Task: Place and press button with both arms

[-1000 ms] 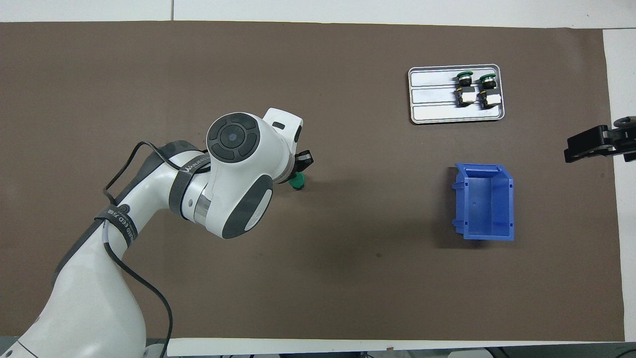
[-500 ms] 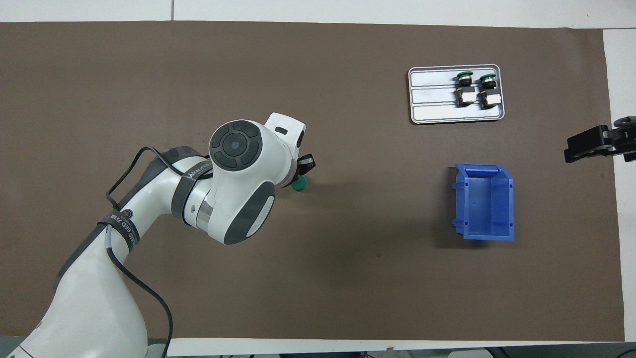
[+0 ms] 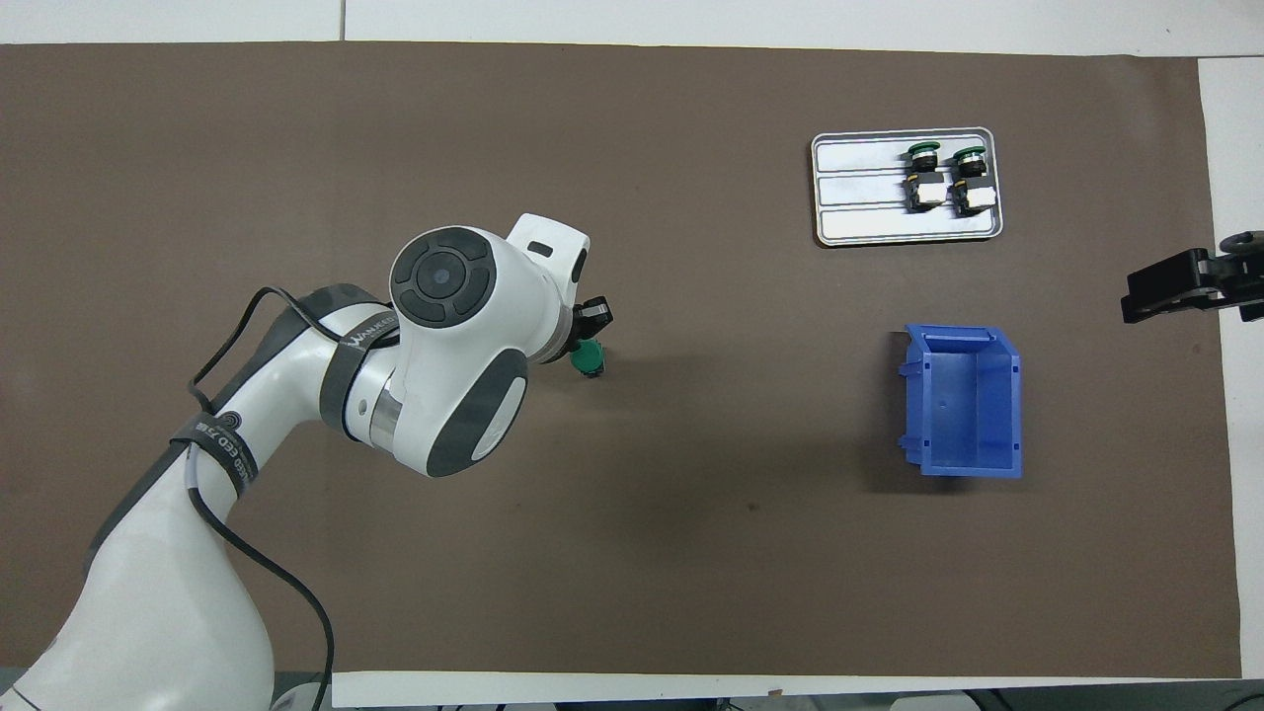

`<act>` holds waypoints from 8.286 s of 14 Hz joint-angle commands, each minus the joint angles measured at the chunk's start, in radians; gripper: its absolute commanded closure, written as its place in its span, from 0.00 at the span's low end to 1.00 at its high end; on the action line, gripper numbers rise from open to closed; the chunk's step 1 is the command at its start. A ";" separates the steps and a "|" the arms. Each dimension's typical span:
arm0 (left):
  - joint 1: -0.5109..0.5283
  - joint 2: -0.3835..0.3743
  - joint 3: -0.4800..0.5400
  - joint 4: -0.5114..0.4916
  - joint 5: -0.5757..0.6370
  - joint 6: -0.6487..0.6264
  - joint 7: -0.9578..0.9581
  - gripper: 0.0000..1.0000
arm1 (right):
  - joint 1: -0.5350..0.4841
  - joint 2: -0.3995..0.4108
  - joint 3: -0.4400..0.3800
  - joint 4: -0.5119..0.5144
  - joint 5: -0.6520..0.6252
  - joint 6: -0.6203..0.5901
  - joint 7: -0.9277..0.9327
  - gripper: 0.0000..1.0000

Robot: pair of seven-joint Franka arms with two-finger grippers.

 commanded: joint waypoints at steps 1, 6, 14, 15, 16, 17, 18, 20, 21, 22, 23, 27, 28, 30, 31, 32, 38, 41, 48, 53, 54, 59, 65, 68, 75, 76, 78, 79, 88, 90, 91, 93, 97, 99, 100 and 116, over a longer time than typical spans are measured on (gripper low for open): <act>0.018 -0.034 0.003 0.009 -0.018 -0.049 0.028 0.96 | -0.004 -0.019 0.001 -0.020 0.001 -0.006 -0.022 0.01; 0.061 -0.062 0.009 0.049 -0.018 -0.111 0.028 0.42 | -0.004 -0.019 0.001 -0.020 0.001 -0.006 -0.022 0.01; 0.248 -0.119 0.012 0.075 -0.003 -0.284 0.256 0.00 | -0.004 -0.019 0.001 -0.020 0.001 -0.006 -0.022 0.01; 0.280 -0.128 0.012 0.075 -0.003 -0.293 0.299 0.00 | -0.004 -0.019 0.001 -0.020 0.001 -0.006 -0.022 0.01; 0.297 -0.137 0.012 0.074 0.026 -0.324 0.332 0.00 | -0.004 -0.019 0.001 -0.020 0.001 -0.006 -0.022 0.01; 0.332 -0.152 0.011 0.075 0.102 -0.360 0.383 0.00 | -0.004 -0.019 0.001 -0.020 0.001 -0.006 -0.022 0.01; 0.360 -0.169 0.011 0.074 0.120 -0.390 0.428 0.00 | -0.004 -0.019 0.001 -0.020 0.001 -0.006 -0.022 0.01; 0.411 -0.200 0.012 0.074 0.132 -0.456 0.500 0.00 | -0.004 -0.019 0.001 -0.020 0.001 -0.006 -0.022 0.01; 0.441 -0.224 0.012 0.075 0.140 -0.480 0.548 0.00 | -0.004 -0.019 0.001 -0.020 0.001 -0.006 -0.022 0.01; 0.473 -0.249 0.012 0.077 0.149 -0.514 0.589 0.00 | -0.004 -0.019 0.001 -0.020 0.001 -0.006 -0.022 0.01; 0.499 -0.269 0.012 0.086 0.151 -0.551 0.631 0.00 | -0.004 -0.019 0.001 -0.020 0.001 -0.006 -0.022 0.01; 0.559 -0.280 0.011 0.213 0.155 -0.721 0.729 0.00 | -0.004 -0.019 0.001 -0.020 0.001 -0.006 -0.022 0.01; 0.561 -0.281 0.012 0.242 0.155 -0.770 0.775 0.00 | -0.004 -0.019 0.001 -0.020 0.001 -0.006 -0.022 0.01; 0.578 -0.295 0.026 0.250 0.158 -0.792 0.827 0.00 | -0.004 -0.019 0.001 -0.020 0.001 -0.006 -0.022 0.01; 0.579 -0.298 0.026 0.250 0.161 -0.789 0.835 0.00 | -0.004 -0.019 0.001 -0.020 0.001 -0.006 -0.022 0.01; 0.579 -0.303 0.028 0.249 0.165 -0.789 0.838 0.00 | -0.004 -0.019 0.001 -0.020 0.001 -0.006 -0.022 0.01; 0.581 -0.311 0.034 0.246 0.221 -0.772 0.840 0.00 | -0.013 -0.023 -0.002 -0.020 0.000 -0.044 -0.026 0.01; 0.602 -0.309 0.034 0.249 0.226 -0.770 0.840 0.00 | 0.060 -0.018 0.044 -0.020 0.101 0.072 0.036 0.01; 0.612 -0.312 0.034 0.247 0.224 -0.770 0.823 0.00 | 0.551 0.429 0.074 0.290 0.103 0.351 0.777 0.01; 0.612 -0.314 0.032 0.243 0.223 -0.770 0.823 0.00 | 0.652 0.461 0.074 0.062 0.098 0.642 0.805 0.01; 0.612 -0.314 0.032 0.241 0.223 -0.770 0.823 0.00 | 0.655 0.456 0.074 0.024 0.095 0.664 0.805 0.01; 0.612 -0.314 0.032 0.241 0.223 -0.772 0.823 0.00 | 0.655 0.427 0.075 -0.117 0.043 0.757 0.704 0.01; 0.615 -0.314 0.034 0.241 0.223 -0.772 0.807 0.00 | 0.660 0.421 0.093 -0.195 0.046 0.854 0.704 0.01; 0.613 -0.314 0.032 0.241 0.223 -0.772 0.807 0.00 | 0.674 0.428 0.095 -0.192 0.046 0.865 0.702 0.06; 0.609 -0.314 0.032 0.241 0.223 -0.772 0.809 0.00 | 0.669 0.428 0.095 -0.190 0.044 0.854 0.629 0.80; 0.612 -0.314 0.032 0.241 0.223 -0.772 0.809 0.00 | 0.671 0.428 0.095 -0.176 0.044 0.839 0.629 0.99; 0.613 -0.315 0.032 0.241 0.223 -0.772 0.809 0.00 | 0.666 0.428 0.093 -0.097 0.041 0.725 0.630 1.00; 0.613 -0.315 0.032 0.241 0.223 -0.772 0.809 0.00 | 0.659 0.430 0.093 -0.045 0.041 0.647 0.630 1.00; 0.613 -0.317 0.032 0.241 0.223 -0.772 0.809 0.00 | 0.144 -0.112 0.087 -0.438 0.061 0.474 0.098 1.00; 0.613 -0.317 0.032 0.241 0.223 -0.772 0.809 0.00 | 0.027 -0.177 0.084 -0.526 0.063 0.465 -0.024 0.99; 0.613 -0.317 0.032 0.241 0.223 -0.772 0.809 0.00 | -0.016 -0.191 0.084 -0.556 0.063 0.466 -0.057 0.99; 0.613 -0.317 0.032 0.239 0.223 -0.772 0.809 0.00 | -0.027 -0.190 0.084 -0.586 0.063 0.482 -0.057 0.99; 0.613 -0.317 0.032 0.241 0.223 -0.772 0.809 0.00 | -0.001 -0.153 0.084 -0.636 0.061 0.535 -0.038 0.99; 0.613 -0.317 0.032 0.241 0.223 -0.772 0.809 0.00 | -0.001 -0.151 0.084 -0.685 0.061 0.604 -0.043 0.99; 0.613 -0.317 0.032 0.241 0.223 -0.772 0.809 0.00 | -0.001 -0.142 0.084 -0.702 0.061 0.635 -0.042 0.99; 0.613 -0.317 0.032 0.241 0.223 -0.772 0.809 0.00 | -0.030 -0.072 0.083 -0.773 0.054 0.744 -0.094 0.70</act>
